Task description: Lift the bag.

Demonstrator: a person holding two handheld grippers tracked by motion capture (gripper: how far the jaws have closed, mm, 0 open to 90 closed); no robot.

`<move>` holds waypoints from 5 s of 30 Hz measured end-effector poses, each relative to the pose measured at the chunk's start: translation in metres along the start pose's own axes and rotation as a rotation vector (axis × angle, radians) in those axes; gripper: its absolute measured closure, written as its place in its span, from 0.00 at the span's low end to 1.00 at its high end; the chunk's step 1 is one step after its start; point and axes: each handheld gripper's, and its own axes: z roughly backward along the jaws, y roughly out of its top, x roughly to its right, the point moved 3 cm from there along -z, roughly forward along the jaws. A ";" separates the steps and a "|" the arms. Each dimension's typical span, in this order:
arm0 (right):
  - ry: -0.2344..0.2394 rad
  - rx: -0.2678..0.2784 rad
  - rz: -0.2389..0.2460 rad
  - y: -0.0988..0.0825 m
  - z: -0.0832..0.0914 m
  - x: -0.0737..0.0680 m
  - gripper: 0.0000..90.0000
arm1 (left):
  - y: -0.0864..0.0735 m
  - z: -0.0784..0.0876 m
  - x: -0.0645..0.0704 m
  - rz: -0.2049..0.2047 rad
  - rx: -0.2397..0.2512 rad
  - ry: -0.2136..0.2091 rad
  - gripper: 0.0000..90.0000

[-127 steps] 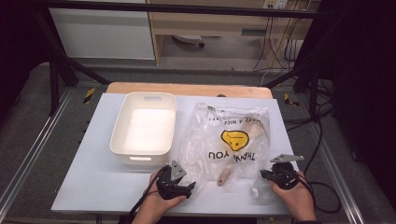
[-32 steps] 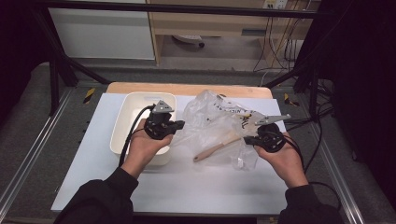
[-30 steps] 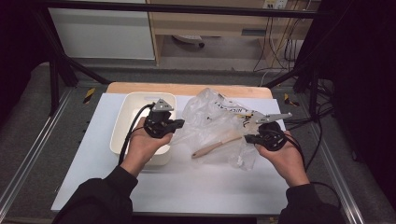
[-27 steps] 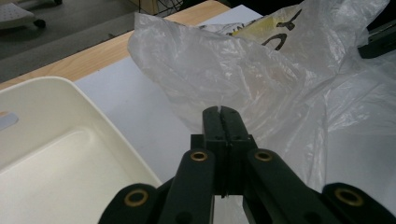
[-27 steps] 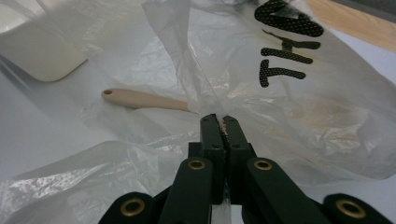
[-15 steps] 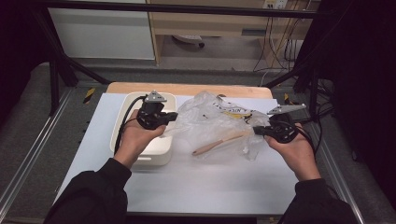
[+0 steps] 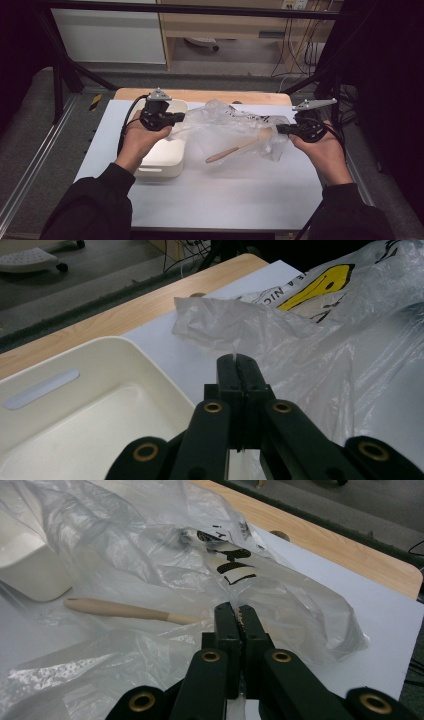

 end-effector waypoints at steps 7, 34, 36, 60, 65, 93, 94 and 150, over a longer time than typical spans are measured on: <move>-0.004 0.006 -0.010 0.010 0.005 0.009 1.00 | 0.007 0.006 -0.010 0.003 0.003 0.011 1.00; -0.018 0.041 -0.006 0.071 0.025 0.022 1.00 | 0.038 0.022 -0.011 -0.002 0.017 -0.035 1.00; -0.024 0.045 -0.004 0.076 0.028 0.023 1.00 | 0.042 0.023 -0.010 -0.004 0.017 -0.038 1.00; -0.050 0.054 -0.027 0.103 0.036 0.039 1.00 | 0.074 0.034 -0.012 0.029 0.051 -0.058 1.00; -0.049 0.056 -0.029 0.102 0.035 0.039 1.00 | 0.072 0.034 -0.014 0.036 0.055 -0.056 1.00; -0.017 -0.010 -0.041 0.114 -0.024 0.029 1.00 | 0.084 0.067 -0.053 0.128 0.139 0.016 1.00; -0.020 -0.009 -0.041 0.114 -0.025 0.029 1.00 | 0.082 0.064 -0.053 0.121 0.127 0.023 1.00; 0.078 -0.048 -0.004 -0.061 -0.028 -0.034 1.00 | -0.109 0.055 0.048 0.068 0.027 -0.133 1.00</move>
